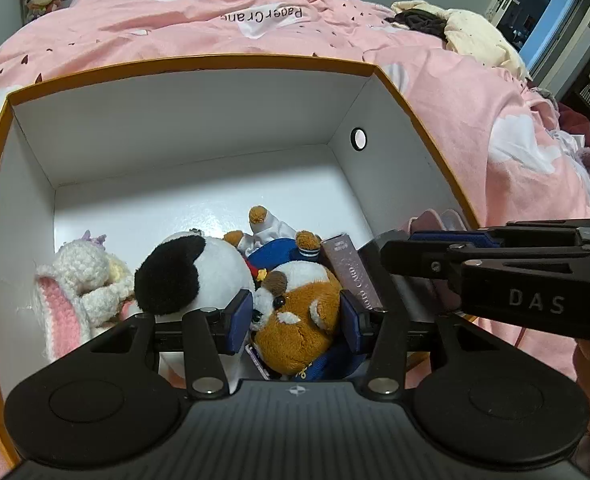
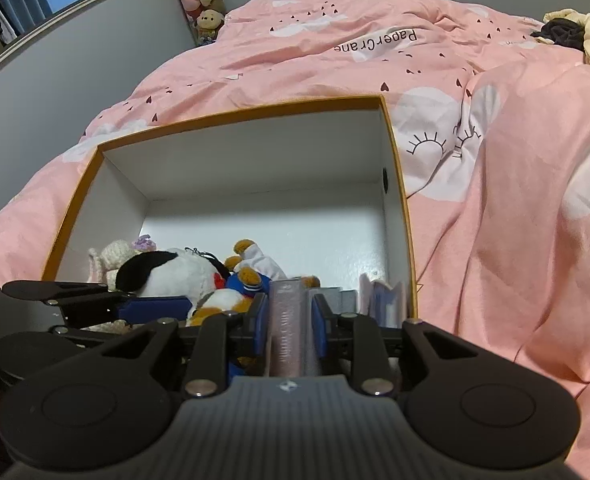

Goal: Organize objects
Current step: 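Open the left tool to drop the grey case while the right tool releases the PHOTO CARD box, then grasp the crocheted orange ball with the left tool while the right tool grasps the gold cube box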

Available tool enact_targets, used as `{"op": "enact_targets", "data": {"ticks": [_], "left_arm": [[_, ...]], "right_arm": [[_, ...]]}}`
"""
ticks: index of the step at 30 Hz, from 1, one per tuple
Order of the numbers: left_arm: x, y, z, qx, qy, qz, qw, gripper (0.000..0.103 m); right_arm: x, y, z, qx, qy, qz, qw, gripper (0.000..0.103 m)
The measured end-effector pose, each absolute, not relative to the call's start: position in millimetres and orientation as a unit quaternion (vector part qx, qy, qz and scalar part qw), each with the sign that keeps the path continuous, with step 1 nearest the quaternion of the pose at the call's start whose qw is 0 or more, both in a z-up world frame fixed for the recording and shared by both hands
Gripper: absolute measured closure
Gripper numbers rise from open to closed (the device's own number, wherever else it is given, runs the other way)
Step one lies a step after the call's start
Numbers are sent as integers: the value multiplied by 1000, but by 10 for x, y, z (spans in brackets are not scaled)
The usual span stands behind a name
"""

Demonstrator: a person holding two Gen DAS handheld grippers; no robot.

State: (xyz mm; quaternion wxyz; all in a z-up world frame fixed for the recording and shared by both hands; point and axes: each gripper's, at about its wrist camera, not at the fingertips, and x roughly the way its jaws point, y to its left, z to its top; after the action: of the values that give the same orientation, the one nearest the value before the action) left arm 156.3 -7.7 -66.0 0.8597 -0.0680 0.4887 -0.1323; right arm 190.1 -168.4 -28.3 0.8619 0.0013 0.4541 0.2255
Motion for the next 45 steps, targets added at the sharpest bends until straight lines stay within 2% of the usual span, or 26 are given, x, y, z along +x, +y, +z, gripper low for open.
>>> {"op": "enact_targets", "data": {"ticks": [3, 10, 17, 21, 24, 26, 30, 36, 40, 45], "left_arm": [[1559, -80, -656, -67, 487, -132, 861, 49], [1570, -158, -644, -50, 487, -132, 862, 50], [1588, -100, -647, -76, 487, -132, 860, 49], [1449, -30, -468, -96, 470, -127, 868, 49], [1260, 30, -234, -97, 440, -134, 883, 49], [1120, 96, -87, -109, 427, -142, 886, 49], [840, 214, 50, -135, 422, -160, 882, 49], [549, 265, -44, -146, 448, -152, 869, 49], [378, 283, -234, -135, 477, -135, 858, 49], [258, 171, -397, -82, 492, -126, 858, 49]], "right_arm": [[1898, -1703, -277, 1, 456, 225, 861, 78], [1815, -1737, -291, 3, 458, 223, 860, 92], [1693, -1763, -276, 9, 457, 209, 865, 91], [1552, -1831, -152, 18, 438, 205, 875, 86], [1433, -1911, -57, 27, 422, 206, 883, 77], [1333, -1962, 2, 34, 410, 213, 886, 77], [1119, -2012, 43, 41, 403, 230, 885, 67], [824, -1995, -155, 24, 443, 230, 866, 60], [694, -1925, -425, -1, 488, 221, 844, 40], [664, -1856, -691, -9, 520, 215, 827, 38]]}}
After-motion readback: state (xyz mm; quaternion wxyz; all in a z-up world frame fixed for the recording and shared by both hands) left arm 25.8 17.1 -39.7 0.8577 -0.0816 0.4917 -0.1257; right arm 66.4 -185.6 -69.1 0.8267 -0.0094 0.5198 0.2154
